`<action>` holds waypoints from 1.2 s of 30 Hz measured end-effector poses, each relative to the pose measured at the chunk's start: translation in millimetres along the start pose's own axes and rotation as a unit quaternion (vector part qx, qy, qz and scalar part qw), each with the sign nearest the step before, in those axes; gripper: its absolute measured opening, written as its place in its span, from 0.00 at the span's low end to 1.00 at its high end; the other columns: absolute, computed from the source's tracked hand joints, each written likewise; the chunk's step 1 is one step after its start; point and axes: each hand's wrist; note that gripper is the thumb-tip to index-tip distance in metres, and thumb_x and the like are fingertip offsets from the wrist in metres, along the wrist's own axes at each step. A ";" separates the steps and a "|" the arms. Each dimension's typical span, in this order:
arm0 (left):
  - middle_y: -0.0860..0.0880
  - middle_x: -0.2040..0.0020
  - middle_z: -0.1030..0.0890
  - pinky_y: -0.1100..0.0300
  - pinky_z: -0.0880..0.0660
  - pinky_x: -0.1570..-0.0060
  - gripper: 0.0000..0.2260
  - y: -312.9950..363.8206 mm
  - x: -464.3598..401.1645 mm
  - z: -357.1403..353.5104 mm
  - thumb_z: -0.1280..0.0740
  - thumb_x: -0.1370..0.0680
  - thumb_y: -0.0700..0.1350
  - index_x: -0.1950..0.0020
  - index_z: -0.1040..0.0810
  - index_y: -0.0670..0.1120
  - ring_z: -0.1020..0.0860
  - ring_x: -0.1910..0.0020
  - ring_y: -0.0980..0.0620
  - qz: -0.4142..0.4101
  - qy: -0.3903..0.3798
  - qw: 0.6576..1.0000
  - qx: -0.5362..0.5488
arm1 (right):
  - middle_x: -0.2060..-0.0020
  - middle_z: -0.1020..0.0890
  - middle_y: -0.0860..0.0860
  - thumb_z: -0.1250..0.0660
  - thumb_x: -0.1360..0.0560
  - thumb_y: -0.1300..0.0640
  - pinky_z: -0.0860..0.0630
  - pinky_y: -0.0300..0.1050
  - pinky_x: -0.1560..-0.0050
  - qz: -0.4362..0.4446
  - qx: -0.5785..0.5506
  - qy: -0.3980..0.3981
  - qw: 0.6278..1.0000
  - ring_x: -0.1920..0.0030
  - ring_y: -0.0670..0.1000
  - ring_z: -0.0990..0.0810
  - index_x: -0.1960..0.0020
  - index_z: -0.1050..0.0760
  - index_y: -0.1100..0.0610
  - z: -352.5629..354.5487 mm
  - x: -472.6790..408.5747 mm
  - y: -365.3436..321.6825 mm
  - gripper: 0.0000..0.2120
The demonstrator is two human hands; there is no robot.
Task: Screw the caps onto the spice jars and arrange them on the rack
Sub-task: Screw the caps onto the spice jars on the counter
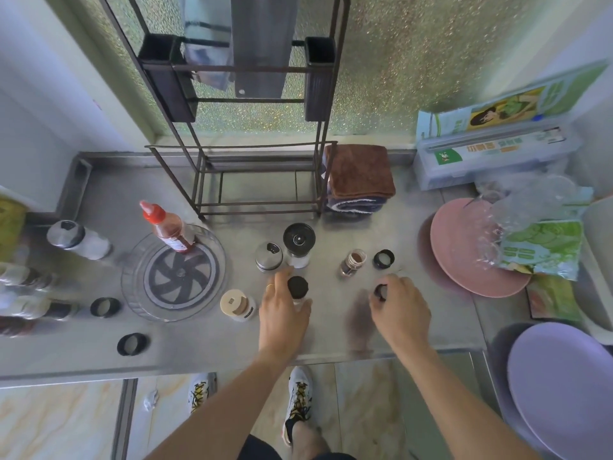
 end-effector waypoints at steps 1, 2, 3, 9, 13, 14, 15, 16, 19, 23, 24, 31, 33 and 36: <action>0.48 0.39 0.23 0.60 0.30 0.46 0.26 7.5 4.0 3.2 0.26 0.28 0.40 0.33 0.29 0.48 0.24 0.41 0.46 -0.027 0.013 1.000 -0.003 | 0.49 0.22 0.54 0.32 0.24 0.50 0.22 0.53 0.54 -0.004 0.008 0.000 1.000 0.47 0.59 0.22 0.44 0.25 0.53 0.1 -4.1 4.7 0.11; 0.49 0.35 0.25 0.61 0.30 0.40 0.28 17.9 9.1 7.0 0.25 0.29 0.40 0.31 0.29 0.48 0.26 0.36 0.49 -0.075 0.032 0.997 -0.002 | 0.48 0.22 0.54 0.32 0.25 0.51 0.22 0.53 0.55 -0.004 0.016 0.001 1.000 0.46 0.59 0.22 0.43 0.25 0.53 0.3 -7.7 8.8 0.12; 0.48 0.33 0.26 0.62 0.31 0.34 0.27 29.4 14.6 9.2 0.24 0.28 0.40 0.31 0.28 0.46 0.28 0.33 0.51 -0.136 0.048 0.990 0.001 | 0.48 0.22 0.54 0.32 0.25 0.52 0.22 0.53 0.55 -0.002 0.021 0.002 1.000 0.46 0.60 0.23 0.42 0.26 0.54 -0.2 -10.6 12.3 0.13; 0.54 0.34 0.29 0.80 0.40 0.40 0.29 92.3 6.2 -34.4 0.27 0.26 0.38 0.28 0.33 0.48 0.34 0.39 0.74 -0.124 -0.061 0.986 0.098 | 0.48 0.25 0.56 0.32 0.26 0.49 0.22 0.54 0.54 -0.003 0.016 -0.017 1.000 0.46 0.61 0.23 0.39 0.29 0.55 -4.6 -25.6 24.7 0.19; 0.46 0.29 0.29 0.62 0.36 0.36 0.34 91.2 -25.7 -75.1 0.28 0.27 0.37 0.24 0.39 0.47 0.31 0.31 0.50 0.103 -0.075 0.986 0.109 | 0.47 0.26 0.56 0.30 0.28 0.41 0.22 0.53 0.54 -0.023 0.027 -0.058 0.998 0.48 0.62 0.21 0.36 0.31 0.52 -19.3 -32.5 31.6 0.26; 0.45 0.30 0.28 0.58 0.34 0.35 0.34 87.2 -30.9 -82.0 0.28 0.27 0.37 0.25 0.39 0.46 0.30 0.31 0.46 0.113 -0.073 0.986 0.095 | 0.47 0.26 0.56 0.29 0.29 0.41 0.22 0.53 0.55 -0.019 0.026 -0.060 0.998 0.48 0.61 0.20 0.36 0.31 0.52 -23.9 -33.2 33.2 0.26; 0.45 0.31 0.27 0.55 0.32 0.35 0.33 83.0 -34.7 -88.9 0.28 0.27 0.36 0.25 0.37 0.46 0.29 0.32 0.45 0.118 -0.071 0.987 0.080 | 0.47 0.26 0.55 0.29 0.28 0.43 0.22 0.52 0.55 -0.015 0.024 -0.061 0.998 0.49 0.61 0.20 0.36 0.31 0.52 -29.0 -34.1 35.6 0.25; 0.46 0.33 0.25 0.54 0.30 0.37 0.31 79.2 -37.6 -94.1 0.28 0.27 0.37 0.27 0.35 0.48 0.27 0.34 0.44 0.120 -0.068 0.988 0.067 | 0.47 0.27 0.55 0.29 0.28 0.45 0.23 0.51 0.55 -0.008 0.021 -0.062 0.998 0.49 0.61 0.20 0.36 0.30 0.52 -33.1 -34.4 37.2 0.24; 0.50 0.47 0.18 0.52 0.23 0.48 0.18 69.7 -42.0 -102.4 0.28 0.28 0.40 0.41 0.26 0.51 0.20 0.46 0.45 0.107 -0.053 0.992 0.047 | 0.47 0.25 0.55 0.30 0.26 0.53 0.23 0.51 0.53 0.029 -0.002 -0.055 0.998 0.50 0.60 0.20 0.38 0.27 0.54 -38.9 -34.6 41.4 0.18; 0.49 0.53 0.15 0.55 0.26 0.56 0.13 76.9 -35.8 -96.1 0.25 0.29 0.44 0.46 0.22 0.50 0.19 0.53 0.44 0.055 -0.042 0.997 0.032 | 0.52 0.21 0.52 0.26 0.31 0.56 0.23 0.51 0.51 -0.008 -0.179 0.020 0.984 0.53 0.57 0.19 0.47 0.24 0.53 -10.9 -34.6 42.0 0.14; 0.49 0.52 0.15 0.56 0.27 0.56 0.14 80.9 -32.9 -92.0 0.25 0.29 0.44 0.46 0.21 0.50 0.19 0.53 0.45 0.039 -0.039 0.998 0.032 | 0.53 0.19 0.51 0.25 0.32 0.57 0.21 0.51 0.51 -0.012 -0.236 0.046 0.971 0.54 0.55 0.18 0.48 0.24 0.52 4.3 -35.4 40.7 0.15; 0.54 0.54 0.17 0.53 0.24 0.51 0.13 106.6 -11.1 -58.6 0.26 0.32 0.45 0.48 0.19 0.55 0.21 0.54 0.52 -0.026 -0.020 0.998 0.062 | 0.56 0.15 0.49 0.25 0.30 0.67 0.23 0.31 0.58 0.067 -0.512 0.069 0.853 0.59 0.42 0.17 0.49 0.20 0.56 110.6 -27.5 9.8 0.13; 0.55 0.55 0.17 0.53 0.23 0.51 0.13 110.8 -7.7 -50.7 0.26 0.32 0.45 0.49 0.19 0.56 0.21 0.55 0.55 -0.039 -0.019 0.997 0.067 | 0.57 0.14 0.49 0.23 0.32 0.65 0.23 0.33 0.59 0.075 -0.506 0.070 0.856 0.61 0.42 0.18 0.51 0.21 0.57 117.3 -26.3 6.6 0.12; 0.55 0.56 0.18 0.53 0.23 0.52 0.13 117.7 -3.0 -38.9 0.26 0.33 0.47 0.51 0.19 0.56 0.22 0.56 0.56 -0.056 -0.018 0.995 0.075 | 0.54 0.14 0.50 0.21 0.33 0.66 0.20 0.41 0.54 0.097 -0.473 0.043 0.875 0.57 0.47 0.15 0.48 0.20 0.55 119.0 -22.9 8.1 0.17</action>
Point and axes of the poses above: each hand's wrist, its own x-axis away from the middle knuckle, its own z-axis out of the back of the hand, y = z × x
